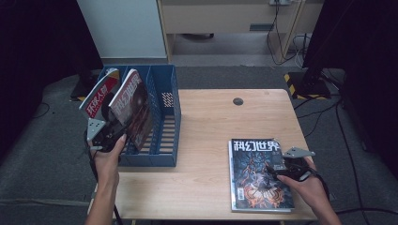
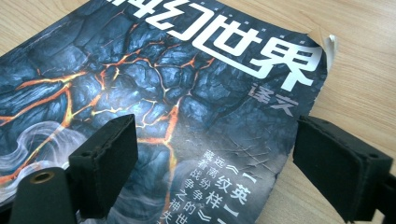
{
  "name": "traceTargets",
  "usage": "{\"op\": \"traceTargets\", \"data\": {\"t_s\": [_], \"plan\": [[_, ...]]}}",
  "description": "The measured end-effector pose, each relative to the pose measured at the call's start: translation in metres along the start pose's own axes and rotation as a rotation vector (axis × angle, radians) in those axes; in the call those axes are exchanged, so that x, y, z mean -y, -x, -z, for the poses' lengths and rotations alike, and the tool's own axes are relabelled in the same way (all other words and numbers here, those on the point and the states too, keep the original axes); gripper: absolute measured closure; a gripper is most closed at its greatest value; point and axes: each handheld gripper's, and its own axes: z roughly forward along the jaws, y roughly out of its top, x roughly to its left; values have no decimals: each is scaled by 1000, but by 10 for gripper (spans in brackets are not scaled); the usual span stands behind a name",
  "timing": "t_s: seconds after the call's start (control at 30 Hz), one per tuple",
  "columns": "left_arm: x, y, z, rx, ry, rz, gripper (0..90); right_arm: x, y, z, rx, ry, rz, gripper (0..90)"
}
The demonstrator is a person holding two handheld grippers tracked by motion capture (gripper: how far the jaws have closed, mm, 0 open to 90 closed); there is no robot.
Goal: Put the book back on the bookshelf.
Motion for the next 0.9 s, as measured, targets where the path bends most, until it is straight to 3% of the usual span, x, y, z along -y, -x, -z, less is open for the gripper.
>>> {"op": "traceTargets", "data": {"t_s": [0.1, 0.17, 0.57, 0.73, 0.9], "plan": [[7, 5, 7, -26, -25, -24, 469, -1, 0, 1, -5, 3, 0, 142], [10, 7, 10, -43, -40, -13, 469, -1, 0, 2, -5, 8, 0, 142], [28, 23, 17, -83, -89, -53, 457, -2, 2, 4, -8, 35, -8, 138], [34, 30, 21, -52, -95, -53, 449, -3, 3, 5, -11, 45, -3, 139], [33, 43, 23, 9, -109, -91, 429, -4, -1, 3, -12, 47, 4, 153]]}}
